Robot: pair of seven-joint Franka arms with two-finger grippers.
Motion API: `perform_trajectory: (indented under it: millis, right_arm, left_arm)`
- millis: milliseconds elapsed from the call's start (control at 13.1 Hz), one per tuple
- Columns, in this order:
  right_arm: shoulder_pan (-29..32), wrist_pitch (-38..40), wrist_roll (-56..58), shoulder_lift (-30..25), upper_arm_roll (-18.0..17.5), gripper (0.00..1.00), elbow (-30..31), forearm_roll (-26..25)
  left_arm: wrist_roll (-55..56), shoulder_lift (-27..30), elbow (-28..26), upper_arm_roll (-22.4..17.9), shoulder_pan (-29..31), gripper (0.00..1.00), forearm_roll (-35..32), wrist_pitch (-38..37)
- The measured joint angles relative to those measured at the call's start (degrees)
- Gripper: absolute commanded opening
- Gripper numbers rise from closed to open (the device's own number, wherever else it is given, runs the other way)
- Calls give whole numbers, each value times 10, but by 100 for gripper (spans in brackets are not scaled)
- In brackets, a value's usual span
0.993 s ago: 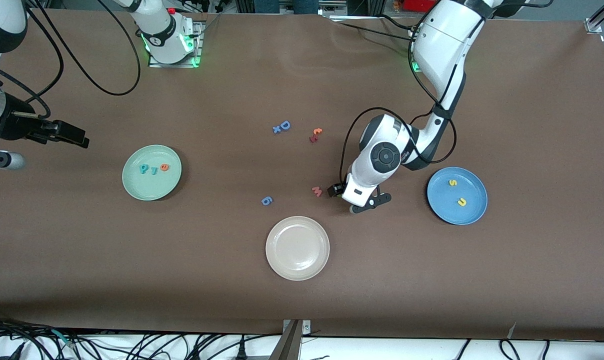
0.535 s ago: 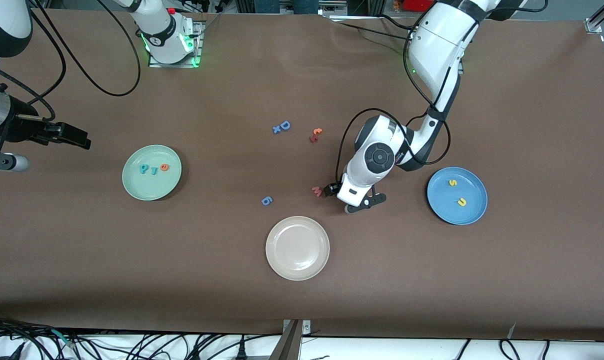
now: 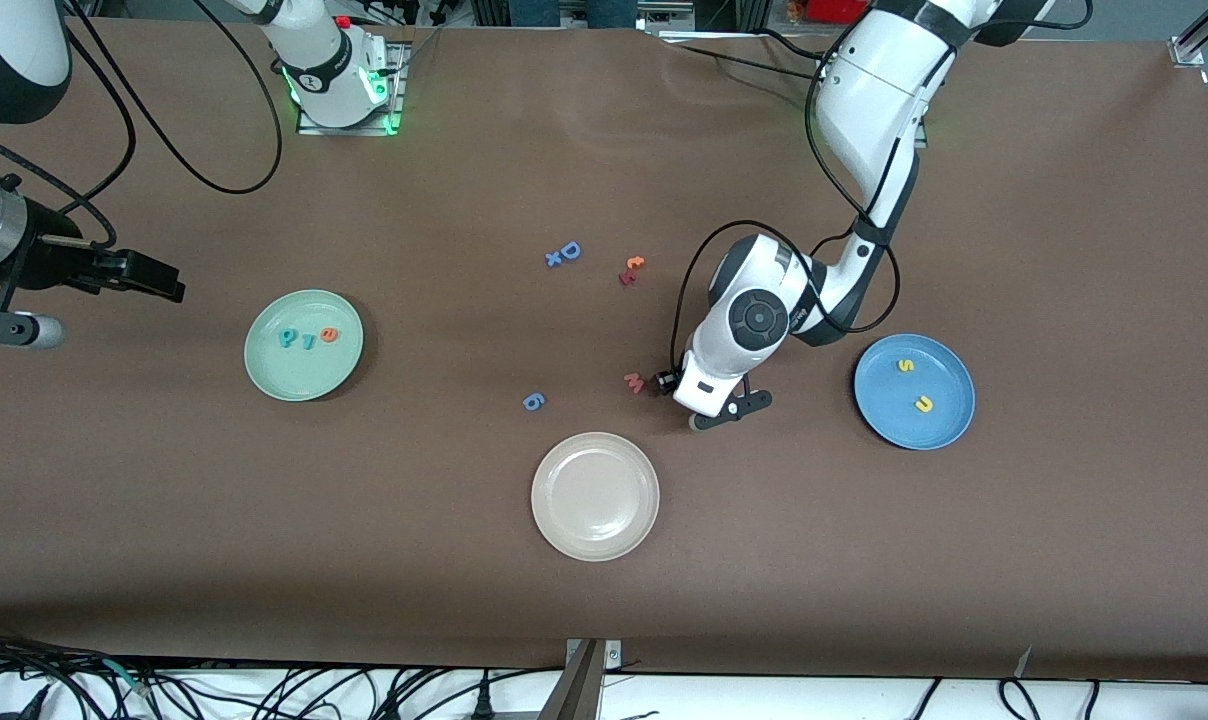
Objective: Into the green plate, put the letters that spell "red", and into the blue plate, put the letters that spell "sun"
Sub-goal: 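Lower and close the left gripper on the green n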
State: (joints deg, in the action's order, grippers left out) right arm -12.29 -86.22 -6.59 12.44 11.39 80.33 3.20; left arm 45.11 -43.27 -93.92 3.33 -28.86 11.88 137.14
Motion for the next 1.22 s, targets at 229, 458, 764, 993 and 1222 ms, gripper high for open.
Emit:
perform_trajectory:
  millis: [229,458,764,993,1222]
  right_arm:
    - [0,0,0,0,0,100,0,0]
    - [0,0,0,0,0,100,0,0]
    - [0,0,0,0,0,100,0,0]
    - [0,0,0,0,0,100,1,0]
    - [0,0,0,0,0,100,1,0]
  left_arm:
    - [9,0,0,0,0,42,0,0]
    - [17,-2,3,0,-1,42,0,0]
    - [30,-9,15,0,-4,42,0,0]
    - [32,-13,20,0,-5,38,0,0]
    - [32,-13,21,0,-5,12,0,-1]
